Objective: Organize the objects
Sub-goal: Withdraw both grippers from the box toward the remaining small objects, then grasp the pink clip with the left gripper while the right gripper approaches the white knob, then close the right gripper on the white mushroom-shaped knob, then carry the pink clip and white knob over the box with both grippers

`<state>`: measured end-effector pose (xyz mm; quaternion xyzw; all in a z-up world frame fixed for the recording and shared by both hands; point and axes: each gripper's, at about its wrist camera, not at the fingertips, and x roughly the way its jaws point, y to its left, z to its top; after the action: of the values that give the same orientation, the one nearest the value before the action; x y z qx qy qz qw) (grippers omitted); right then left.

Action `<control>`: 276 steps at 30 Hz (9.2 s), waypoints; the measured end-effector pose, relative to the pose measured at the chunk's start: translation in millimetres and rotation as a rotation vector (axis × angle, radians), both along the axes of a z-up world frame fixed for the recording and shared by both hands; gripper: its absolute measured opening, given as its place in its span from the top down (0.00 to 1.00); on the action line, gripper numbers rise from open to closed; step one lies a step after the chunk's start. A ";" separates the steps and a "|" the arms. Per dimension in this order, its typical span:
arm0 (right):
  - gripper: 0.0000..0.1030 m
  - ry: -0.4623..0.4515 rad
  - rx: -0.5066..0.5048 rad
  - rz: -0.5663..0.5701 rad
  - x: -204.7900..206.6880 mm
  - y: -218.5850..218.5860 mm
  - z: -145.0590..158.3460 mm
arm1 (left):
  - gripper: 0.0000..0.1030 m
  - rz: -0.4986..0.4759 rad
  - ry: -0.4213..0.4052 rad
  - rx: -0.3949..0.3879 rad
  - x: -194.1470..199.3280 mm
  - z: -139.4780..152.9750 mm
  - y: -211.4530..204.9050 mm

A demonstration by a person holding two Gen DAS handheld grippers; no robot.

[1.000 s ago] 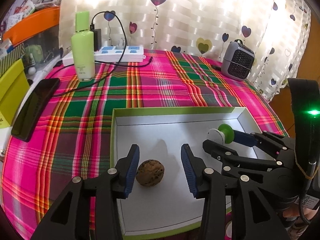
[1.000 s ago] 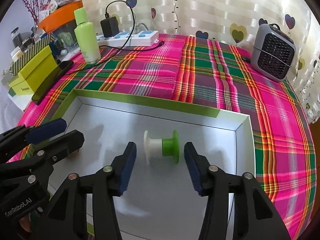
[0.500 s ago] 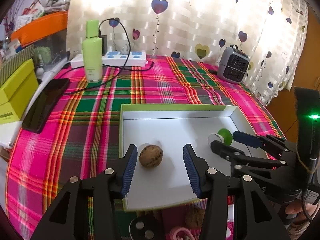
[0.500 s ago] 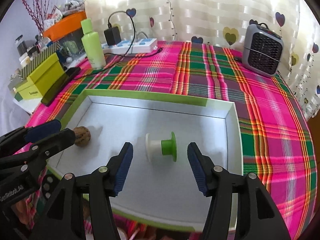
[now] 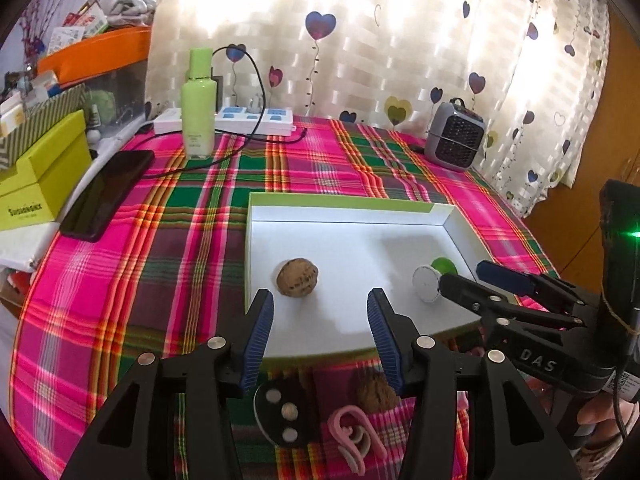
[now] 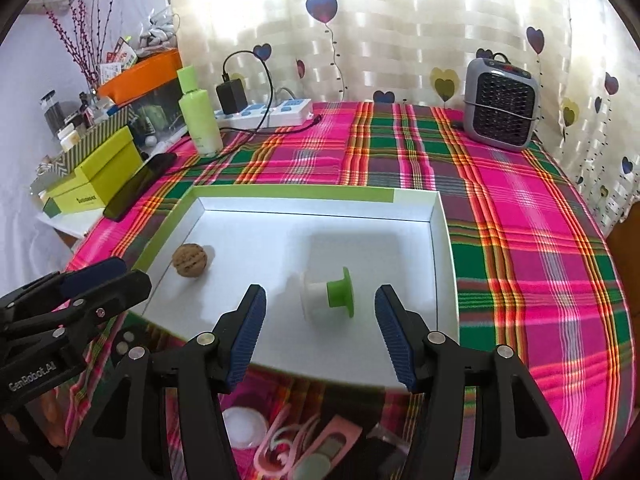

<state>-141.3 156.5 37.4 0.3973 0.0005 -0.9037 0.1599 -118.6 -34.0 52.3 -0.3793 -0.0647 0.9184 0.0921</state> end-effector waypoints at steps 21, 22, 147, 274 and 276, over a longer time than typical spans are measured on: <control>0.44 0.055 -0.046 -0.003 66.8 16.5 2.0 | 0.53 -0.025 0.007 0.010 58.1 -7.7 -7.4; 0.44 0.057 -0.050 0.006 69.5 16.5 2.0 | 0.53 -0.032 0.003 0.008 59.9 -9.0 -5.6; 0.78 -0.069 -0.005 0.167 88.5 -41.6 -36.0 | 0.79 0.005 -0.062 -0.059 80.3 -39.8 -7.8; 0.77 -0.072 0.129 0.057 -99.7 12.6 -27.6 | 0.75 -0.060 -0.140 -0.134 -122.1 -41.7 58.1; 0.77 -0.072 0.122 0.055 -99.7 13.3 -27.4 | 0.72 -0.057 -0.141 -0.136 -122.2 -41.8 58.3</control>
<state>-241.0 169.8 9.9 0.4386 0.0608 -0.8823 0.1597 -240.8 24.2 10.5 -0.4500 0.0021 0.8887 0.0875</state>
